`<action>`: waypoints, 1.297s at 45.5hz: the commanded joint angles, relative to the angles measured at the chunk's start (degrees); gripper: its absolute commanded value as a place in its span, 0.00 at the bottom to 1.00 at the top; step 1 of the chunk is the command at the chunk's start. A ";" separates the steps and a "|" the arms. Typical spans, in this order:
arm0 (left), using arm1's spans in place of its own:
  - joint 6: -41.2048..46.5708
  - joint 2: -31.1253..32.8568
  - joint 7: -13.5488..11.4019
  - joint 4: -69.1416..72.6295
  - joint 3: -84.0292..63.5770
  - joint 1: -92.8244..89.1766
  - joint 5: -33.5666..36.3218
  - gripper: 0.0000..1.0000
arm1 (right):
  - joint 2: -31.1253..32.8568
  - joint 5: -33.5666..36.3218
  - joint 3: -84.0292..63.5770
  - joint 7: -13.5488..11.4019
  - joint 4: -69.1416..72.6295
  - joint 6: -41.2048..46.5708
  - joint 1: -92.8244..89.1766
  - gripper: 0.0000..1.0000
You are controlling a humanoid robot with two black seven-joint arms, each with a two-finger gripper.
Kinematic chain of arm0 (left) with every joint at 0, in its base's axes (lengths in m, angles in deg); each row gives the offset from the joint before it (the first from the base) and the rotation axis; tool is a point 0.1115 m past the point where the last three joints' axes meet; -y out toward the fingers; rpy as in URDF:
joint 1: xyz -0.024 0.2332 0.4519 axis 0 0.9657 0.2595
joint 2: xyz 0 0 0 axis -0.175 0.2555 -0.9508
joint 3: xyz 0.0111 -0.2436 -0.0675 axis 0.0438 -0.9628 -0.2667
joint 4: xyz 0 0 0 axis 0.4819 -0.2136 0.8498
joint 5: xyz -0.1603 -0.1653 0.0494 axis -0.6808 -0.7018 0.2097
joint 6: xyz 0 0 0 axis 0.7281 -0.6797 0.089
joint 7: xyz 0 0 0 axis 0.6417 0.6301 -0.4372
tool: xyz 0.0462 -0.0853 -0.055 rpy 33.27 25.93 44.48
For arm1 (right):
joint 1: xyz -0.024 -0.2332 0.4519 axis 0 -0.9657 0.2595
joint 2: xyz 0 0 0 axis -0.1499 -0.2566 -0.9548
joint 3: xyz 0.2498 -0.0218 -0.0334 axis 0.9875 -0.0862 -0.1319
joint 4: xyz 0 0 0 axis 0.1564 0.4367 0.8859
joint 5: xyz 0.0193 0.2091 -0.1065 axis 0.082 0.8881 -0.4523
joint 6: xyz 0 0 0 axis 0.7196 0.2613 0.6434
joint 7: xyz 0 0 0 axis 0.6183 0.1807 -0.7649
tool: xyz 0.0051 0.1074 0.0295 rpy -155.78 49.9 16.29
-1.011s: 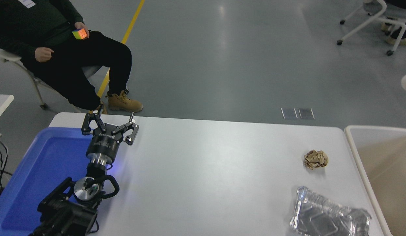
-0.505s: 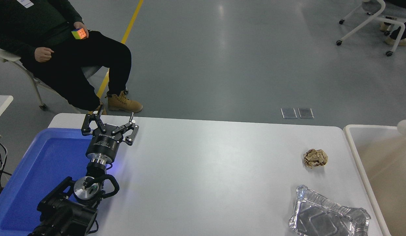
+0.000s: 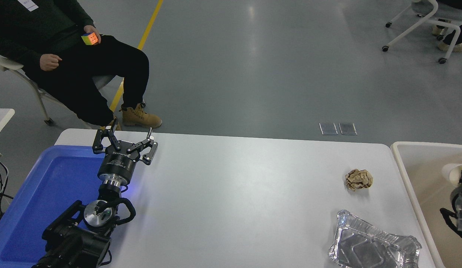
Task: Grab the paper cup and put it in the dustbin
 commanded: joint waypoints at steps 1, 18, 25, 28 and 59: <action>0.00 -0.06 0.00 0.06 0.00 0.00 0.00 0.99 | 0.16 0.28 0.89 0.04 0.03 0.06 -3.05 0.00; 0.00 0.03 -0.09 0.06 0.00 0.00 0.00 0.99 | 0.51 0.19 0.45 0.30 0.03 0.42 -3.58 1.00; 0.00 0.03 -0.09 0.06 0.00 0.00 0.00 0.99 | 1.31 -0.16 -0.34 0.13 0.03 0.50 -0.24 1.00; 0.09 0.03 -0.09 -0.03 0.00 0.00 0.00 0.99 | 1.48 -0.78 -1.13 0.04 0.12 0.85 0.81 1.00; 0.09 0.03 -0.09 0.06 0.00 0.00 0.00 0.99 | 23.44 -3.40 -16.51 0.39 34.46 2.53 20.76 1.00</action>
